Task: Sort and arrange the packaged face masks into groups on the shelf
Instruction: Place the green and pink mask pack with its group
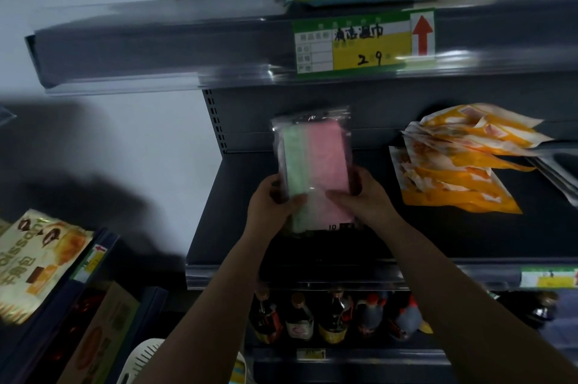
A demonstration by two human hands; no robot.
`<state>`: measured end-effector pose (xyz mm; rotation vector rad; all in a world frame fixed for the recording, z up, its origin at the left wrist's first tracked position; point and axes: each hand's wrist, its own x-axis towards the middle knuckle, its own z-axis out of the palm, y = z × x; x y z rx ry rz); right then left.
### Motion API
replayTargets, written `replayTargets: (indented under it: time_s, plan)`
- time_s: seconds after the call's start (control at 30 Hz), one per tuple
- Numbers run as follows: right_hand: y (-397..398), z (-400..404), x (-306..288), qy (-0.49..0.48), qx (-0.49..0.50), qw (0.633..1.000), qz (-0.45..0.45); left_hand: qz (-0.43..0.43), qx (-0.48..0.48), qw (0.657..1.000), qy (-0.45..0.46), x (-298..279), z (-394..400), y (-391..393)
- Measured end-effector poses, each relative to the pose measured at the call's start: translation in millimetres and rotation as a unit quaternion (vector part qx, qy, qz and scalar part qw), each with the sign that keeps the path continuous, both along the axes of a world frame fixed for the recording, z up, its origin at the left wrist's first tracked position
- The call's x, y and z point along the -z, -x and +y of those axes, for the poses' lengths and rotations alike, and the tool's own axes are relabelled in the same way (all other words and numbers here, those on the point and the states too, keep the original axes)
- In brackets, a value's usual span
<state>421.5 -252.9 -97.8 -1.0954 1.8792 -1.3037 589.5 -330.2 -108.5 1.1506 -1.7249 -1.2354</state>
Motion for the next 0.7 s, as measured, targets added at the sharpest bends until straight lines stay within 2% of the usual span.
replayTargets:
  time_s: [0.13, 0.2, 0.27, 0.3, 0.37, 0.43, 0.53, 0.63, 0.7]
  plan:
    - [7, -7, 13, -0.122, 0.004, 0.992, 0.033, -0.126, 0.022, 0.991, -0.031, 6, -13, 11]
    - [4, -2, 12, -0.116, 0.013, 0.990, 0.075, -0.151, 0.024, 0.987, -0.039, 7, -17, 15]
    - [1, 7, 6, -0.068, -0.016, 0.984, 0.164, -0.148, 0.017, 0.988, -0.037, 7, -20, 18]
    - [-1, 12, 3, -0.064, -0.047, 0.970, 0.228, -0.149, 0.015, 0.988, -0.039, 6, -20, 19]
    - [-4, 18, 1, -0.080, -0.115, 0.912, 0.386, -0.139, 0.006, 0.989, -0.050, 6, -20, 20]
    - [-5, 17, 5, -0.101, -0.155, 0.858, 0.479, -0.132, 0.000, 0.990, -0.057, 6, -20, 21]
    - [-4, 9, 12, -0.093, -0.187, 0.822, 0.529, -0.134, 0.013, 0.989, -0.061, 3, -21, 21]
    - [-2, 0, 16, -0.087, -0.169, 0.782, 0.594, -0.128, 0.028, 0.990, -0.056, -1, -23, 24]
    - [0, -7, 18, -0.076, -0.153, 0.783, 0.598, -0.119, 0.033, 0.991, -0.057, -3, -25, 25]
